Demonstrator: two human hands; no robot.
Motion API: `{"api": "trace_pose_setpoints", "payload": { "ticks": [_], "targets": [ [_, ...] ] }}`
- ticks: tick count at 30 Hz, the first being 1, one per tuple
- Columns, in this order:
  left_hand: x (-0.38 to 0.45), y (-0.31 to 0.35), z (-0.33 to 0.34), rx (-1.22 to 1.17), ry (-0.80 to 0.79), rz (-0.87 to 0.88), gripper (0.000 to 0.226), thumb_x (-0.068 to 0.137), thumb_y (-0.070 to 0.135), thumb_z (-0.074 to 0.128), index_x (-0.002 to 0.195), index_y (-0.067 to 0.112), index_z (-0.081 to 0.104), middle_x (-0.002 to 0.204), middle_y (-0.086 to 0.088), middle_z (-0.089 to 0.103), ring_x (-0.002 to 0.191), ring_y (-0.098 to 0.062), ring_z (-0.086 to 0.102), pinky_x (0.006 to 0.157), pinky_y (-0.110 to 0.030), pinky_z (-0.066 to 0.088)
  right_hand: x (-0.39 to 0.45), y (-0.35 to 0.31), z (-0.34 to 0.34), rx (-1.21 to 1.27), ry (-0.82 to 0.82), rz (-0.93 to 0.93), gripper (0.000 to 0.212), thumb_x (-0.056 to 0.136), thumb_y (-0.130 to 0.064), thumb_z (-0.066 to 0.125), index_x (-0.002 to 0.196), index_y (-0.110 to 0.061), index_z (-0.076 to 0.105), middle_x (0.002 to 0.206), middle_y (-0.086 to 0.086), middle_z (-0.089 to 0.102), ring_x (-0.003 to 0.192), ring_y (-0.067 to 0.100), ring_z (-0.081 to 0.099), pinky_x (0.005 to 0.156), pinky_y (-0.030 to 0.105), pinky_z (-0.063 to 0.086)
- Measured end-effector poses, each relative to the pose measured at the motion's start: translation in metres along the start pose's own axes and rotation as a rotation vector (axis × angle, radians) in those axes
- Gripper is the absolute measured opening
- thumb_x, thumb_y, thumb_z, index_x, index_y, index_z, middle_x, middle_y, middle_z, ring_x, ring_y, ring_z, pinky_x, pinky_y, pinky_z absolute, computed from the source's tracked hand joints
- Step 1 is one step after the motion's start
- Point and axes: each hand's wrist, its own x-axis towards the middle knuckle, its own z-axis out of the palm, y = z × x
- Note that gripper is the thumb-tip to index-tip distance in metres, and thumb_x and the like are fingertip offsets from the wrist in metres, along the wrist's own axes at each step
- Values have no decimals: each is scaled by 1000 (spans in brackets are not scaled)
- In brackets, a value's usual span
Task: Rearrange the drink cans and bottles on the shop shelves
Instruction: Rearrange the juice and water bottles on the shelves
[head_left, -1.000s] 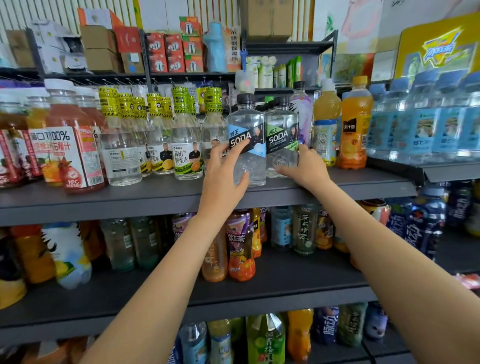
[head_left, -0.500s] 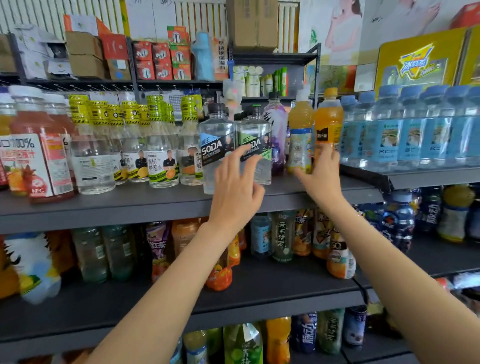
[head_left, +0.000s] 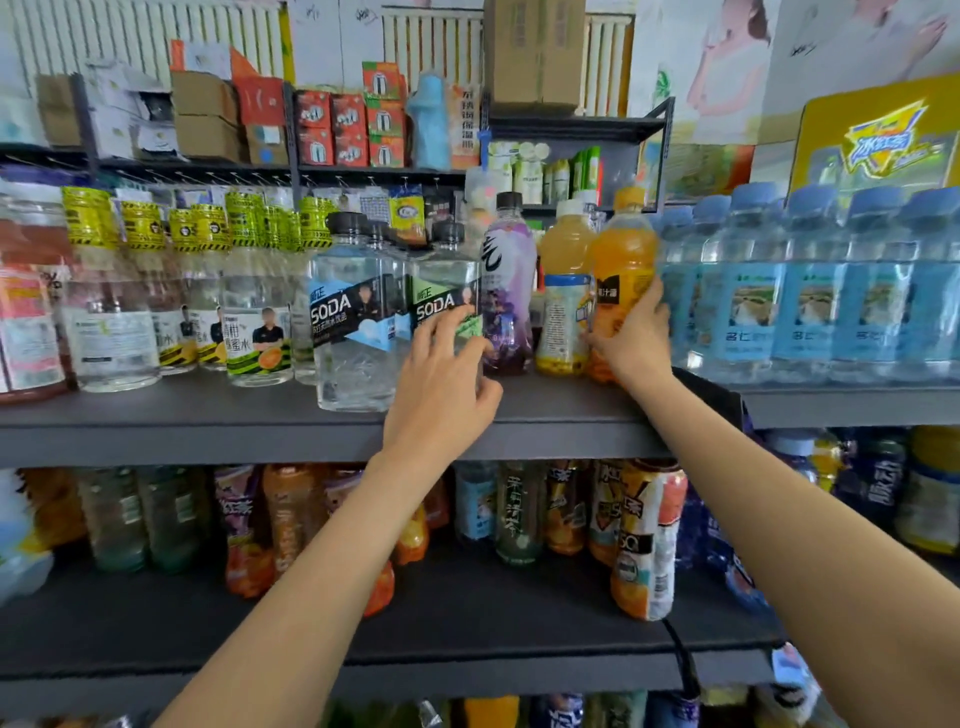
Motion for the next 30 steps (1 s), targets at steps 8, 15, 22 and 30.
{"api": "trace_pose_setpoints", "payload": {
  "ticks": [8,15,22,30],
  "targets": [
    [-4,3,-1,15,21,-34,29,89,21,51,116,15,58,149,0,27,136,-20,17,106,-38,28,-25,2,-21,69,-68,-266,86,82,-25,70,143,0,14,132,23,37,120,37,40,92,34,35],
    [-49,1,-19,-365,189,-281,24,89,10,54,113,12,57,125,-1,41,118,-9,39,96,-18,31,-85,-13,-47,352,-102,-391,73,59,-38,64,119,-8,37,112,12,46,101,26,51,78,31,41],
    [-113,-40,-63,-329,192,-327,27,86,2,53,111,10,57,114,3,42,108,-9,46,94,-21,39,-150,-58,-18,460,-178,-575,63,66,-31,77,111,-18,36,106,11,51,98,18,50,78,8,33],
    [-215,-163,-154,-198,140,-579,28,90,7,53,117,15,53,113,2,47,98,-9,49,82,-14,35,-263,-142,81,547,-337,-620,68,64,-22,83,112,-6,38,96,-4,42,86,-3,40,69,10,31]
  ]
}}
